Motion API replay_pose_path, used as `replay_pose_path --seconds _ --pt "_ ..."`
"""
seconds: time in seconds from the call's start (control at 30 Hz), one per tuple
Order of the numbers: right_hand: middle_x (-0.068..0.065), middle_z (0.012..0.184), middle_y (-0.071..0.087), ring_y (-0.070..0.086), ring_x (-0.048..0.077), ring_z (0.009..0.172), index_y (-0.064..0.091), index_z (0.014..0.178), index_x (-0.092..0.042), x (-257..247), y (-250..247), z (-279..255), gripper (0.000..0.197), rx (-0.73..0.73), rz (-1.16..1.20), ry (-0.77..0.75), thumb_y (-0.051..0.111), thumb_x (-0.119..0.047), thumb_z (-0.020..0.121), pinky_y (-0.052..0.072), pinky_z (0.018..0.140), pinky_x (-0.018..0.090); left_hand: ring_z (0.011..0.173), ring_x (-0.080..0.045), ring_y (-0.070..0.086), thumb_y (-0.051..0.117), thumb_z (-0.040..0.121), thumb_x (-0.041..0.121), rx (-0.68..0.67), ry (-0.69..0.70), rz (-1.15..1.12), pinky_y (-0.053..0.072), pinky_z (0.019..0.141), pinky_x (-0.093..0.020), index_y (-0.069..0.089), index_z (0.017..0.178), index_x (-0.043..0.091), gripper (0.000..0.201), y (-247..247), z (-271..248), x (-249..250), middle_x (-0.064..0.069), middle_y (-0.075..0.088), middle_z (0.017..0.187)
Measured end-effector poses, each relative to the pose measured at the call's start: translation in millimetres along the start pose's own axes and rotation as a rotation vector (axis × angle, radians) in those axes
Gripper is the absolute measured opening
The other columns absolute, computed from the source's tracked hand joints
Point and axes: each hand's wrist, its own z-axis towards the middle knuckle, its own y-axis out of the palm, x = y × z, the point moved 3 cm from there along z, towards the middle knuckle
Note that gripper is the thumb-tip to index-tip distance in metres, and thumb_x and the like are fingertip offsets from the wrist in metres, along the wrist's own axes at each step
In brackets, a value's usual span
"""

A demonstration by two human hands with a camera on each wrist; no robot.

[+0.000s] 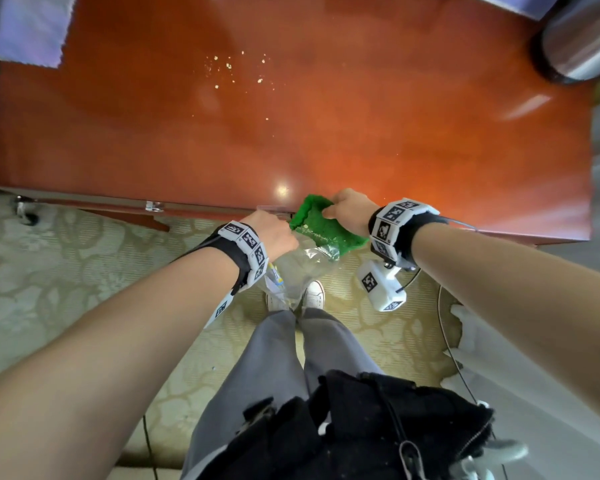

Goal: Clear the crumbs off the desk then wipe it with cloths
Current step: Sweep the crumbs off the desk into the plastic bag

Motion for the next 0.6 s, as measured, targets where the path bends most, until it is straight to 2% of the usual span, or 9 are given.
replay_pose_path --seconds 0.07,0.17,0.23,0.33,0.4,0.47,0.5,0.53,0.6 --pt "0.015 0.098 0.065 0.06 0.025 0.083 0.062 0.116 0.006 0 -3 2 0.033 0.016 0.053 -0.005 0.057 -0.02 0.096 0.053 0.079 0.038 0.08 -0.023 0.057 0.047 0.094 -0.005 -0.006 -0.014 -0.013 0.056 0.075 -0.039 0.06 0.115 0.019 0.035 0 -4 0 -0.001 0.059 0.093" --pt "0.021 0.106 0.07 0.061 0.025 0.08 0.065 0.112 0.004 -6 -15 6 0.031 0.07 0.15 -0.019 0.058 -0.019 0.093 0.055 0.082 0.042 0.078 -0.022 0.056 0.047 0.093 -0.005 -0.017 -0.035 -0.034 0.051 0.066 -0.034 0.059 0.117 0.018 0.036 4 -11 -3 -0.003 0.062 0.097" --pt "0.023 0.109 0.069 0.065 0.029 0.085 0.065 0.11 0.005 -12 -21 6 0.031 0.091 0.163 -0.028 0.058 -0.019 0.092 0.055 0.084 0.044 0.077 -0.02 0.059 0.049 0.092 -0.005 -0.012 -0.049 -0.036 0.053 0.065 -0.032 0.061 0.117 0.018 0.036 8 -16 -6 -0.002 0.062 0.095" --pt "0.018 0.107 0.069 0.067 0.034 0.097 0.064 0.112 0.003 -22 -17 2 0.03 0.043 0.068 -0.054 0.058 -0.02 0.094 0.056 0.088 0.044 0.075 -0.02 0.058 0.051 0.092 -0.004 -0.022 -0.077 -0.061 0.052 0.065 -0.031 0.062 0.116 0.017 0.033 15 -26 -10 -0.002 0.062 0.093" --pt "0.011 0.095 0.064 0.065 0.031 0.087 0.063 0.115 0.002 -27 -7 -3 0.029 -0.001 -0.047 -0.093 0.055 -0.02 0.097 0.055 0.074 0.036 0.073 -0.021 0.056 0.051 0.094 -0.001 -0.017 -0.076 -0.072 0.05 0.064 -0.031 0.062 0.115 0.017 0.03 16 -31 -12 -0.002 0.063 0.095" --pt "0.005 0.091 0.057 0.056 0.017 0.07 0.059 0.113 -0.002 -30 6 -9 0.024 -0.031 -0.151 -0.125 0.05 -0.02 0.1 0.044 0.055 0.024 0.073 -0.02 0.054 0.05 0.096 0.001 0.0 -0.07 -0.072 0.048 0.064 -0.031 0.062 0.114 0.017 0.027 16 -35 -13 -0.001 0.062 0.093" --pt "0.005 0.093 0.056 0.053 0.014 0.068 0.057 0.112 -0.007 -31 14 -13 0.019 -0.049 -0.205 -0.14 0.048 -0.019 0.101 0.041 0.053 0.023 0.073 -0.02 0.052 0.049 0.097 0.001 0.011 -0.067 -0.074 0.047 0.064 -0.032 0.062 0.115 0.018 0.028 16 -36 -13 0.0 0.061 0.092" --pt "0.006 0.095 0.056 0.054 0.015 0.068 0.057 0.122 -0.006 -33 21 -15 0.026 -0.058 -0.255 -0.147 0.047 -0.019 0.102 0.041 0.054 0.023 0.073 -0.021 0.051 0.048 0.097 0.001 0.024 -0.062 -0.074 0.045 0.064 -0.033 0.061 0.116 0.018 0.028 15 -38 -14 0.001 0.06 0.09" --pt "0.007 0.096 0.06 0.056 0.017 0.069 0.056 0.13 -0.005 -36 36 -13 0.032 -0.11 -0.347 -0.152 0.045 -0.015 0.101 0.046 0.056 0.025 0.074 -0.022 0.05 0.046 0.099 0.001 0.046 -0.049 -0.071 0.05 0.069 -0.034 0.06 0.116 0.017 0.028 14 -40 -18 0.0 0.056 0.088"
